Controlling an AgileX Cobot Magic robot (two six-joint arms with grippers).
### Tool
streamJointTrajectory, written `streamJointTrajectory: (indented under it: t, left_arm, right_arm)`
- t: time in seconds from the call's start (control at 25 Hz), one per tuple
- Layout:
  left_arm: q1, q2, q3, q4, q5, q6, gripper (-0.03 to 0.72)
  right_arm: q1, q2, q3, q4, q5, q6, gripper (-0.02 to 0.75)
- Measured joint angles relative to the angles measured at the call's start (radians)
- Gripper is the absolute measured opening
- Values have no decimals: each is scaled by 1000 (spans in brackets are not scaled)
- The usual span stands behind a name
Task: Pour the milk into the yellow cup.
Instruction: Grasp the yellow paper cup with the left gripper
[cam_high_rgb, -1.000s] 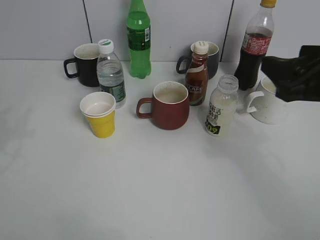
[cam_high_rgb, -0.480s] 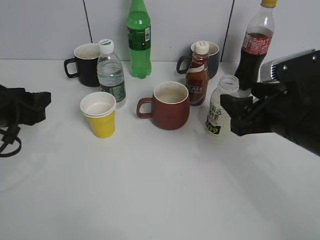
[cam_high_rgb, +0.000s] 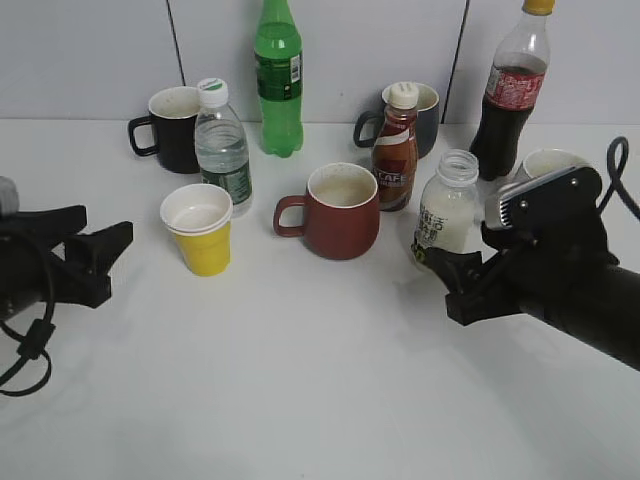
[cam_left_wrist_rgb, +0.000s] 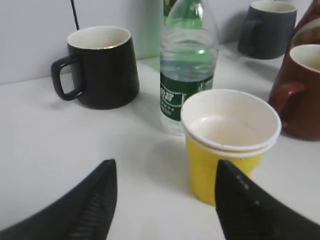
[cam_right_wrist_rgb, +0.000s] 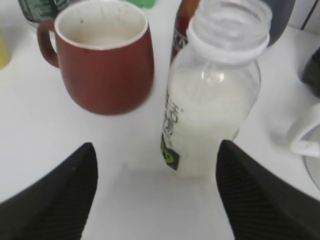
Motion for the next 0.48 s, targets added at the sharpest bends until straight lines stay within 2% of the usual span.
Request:
streamJointTrajectory:
  t: [0.16, 0.4, 0.48]
  left_arm:
    - [0, 117, 0, 14, -73, 47, 486]
    - [0, 286, -61, 46, -76, 55, 592]
    - [0, 307, -81, 63, -76, 56, 606]
  right_arm:
    - [-30, 43, 0, -12, -27, -10, 554]
    - [-119, 84, -12, -115, -58, 9, 554]
    - [-140, 88, -19, -140, -65, 17, 554]
